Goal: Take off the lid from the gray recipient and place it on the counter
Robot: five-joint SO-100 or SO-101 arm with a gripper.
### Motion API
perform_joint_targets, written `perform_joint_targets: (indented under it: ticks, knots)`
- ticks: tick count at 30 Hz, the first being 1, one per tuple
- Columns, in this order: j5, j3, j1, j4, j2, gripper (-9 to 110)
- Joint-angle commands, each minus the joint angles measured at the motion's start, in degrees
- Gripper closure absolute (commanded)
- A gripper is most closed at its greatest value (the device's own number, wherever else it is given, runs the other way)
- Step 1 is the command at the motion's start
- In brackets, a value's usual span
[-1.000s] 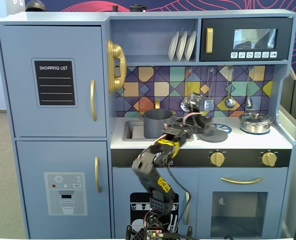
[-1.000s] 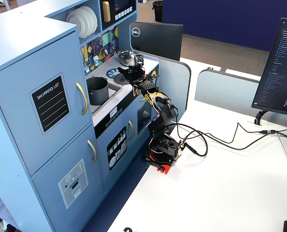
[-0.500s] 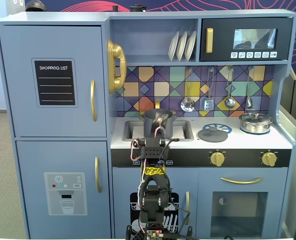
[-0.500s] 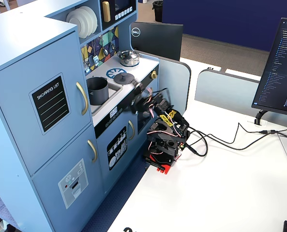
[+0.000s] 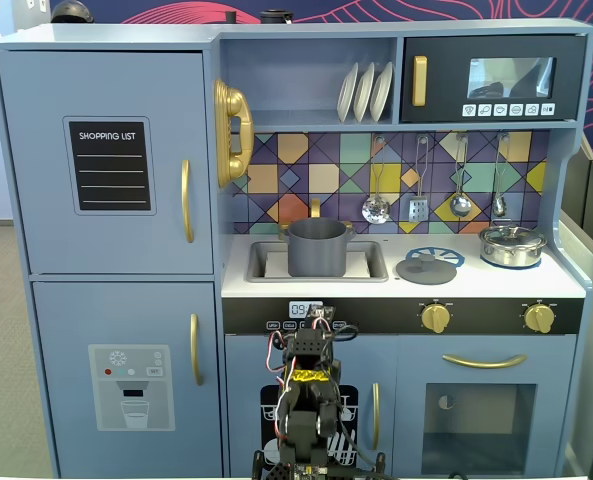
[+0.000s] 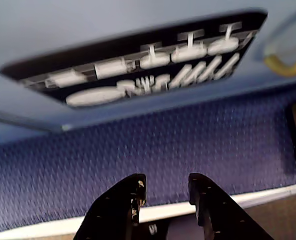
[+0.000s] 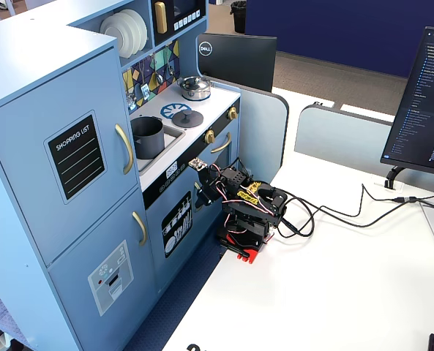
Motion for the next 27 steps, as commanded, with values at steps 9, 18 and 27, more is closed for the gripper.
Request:
perform_joint_targets:
  ticks: [9,18,27]
  knots:
    - [-6.8,0.1,-1.3,22.5,1.0,98]
    - [-2.4,0.1,-1.2,24.9,1.0,95]
    - [-2.3,0.1,-1.2,24.9,1.0,93]
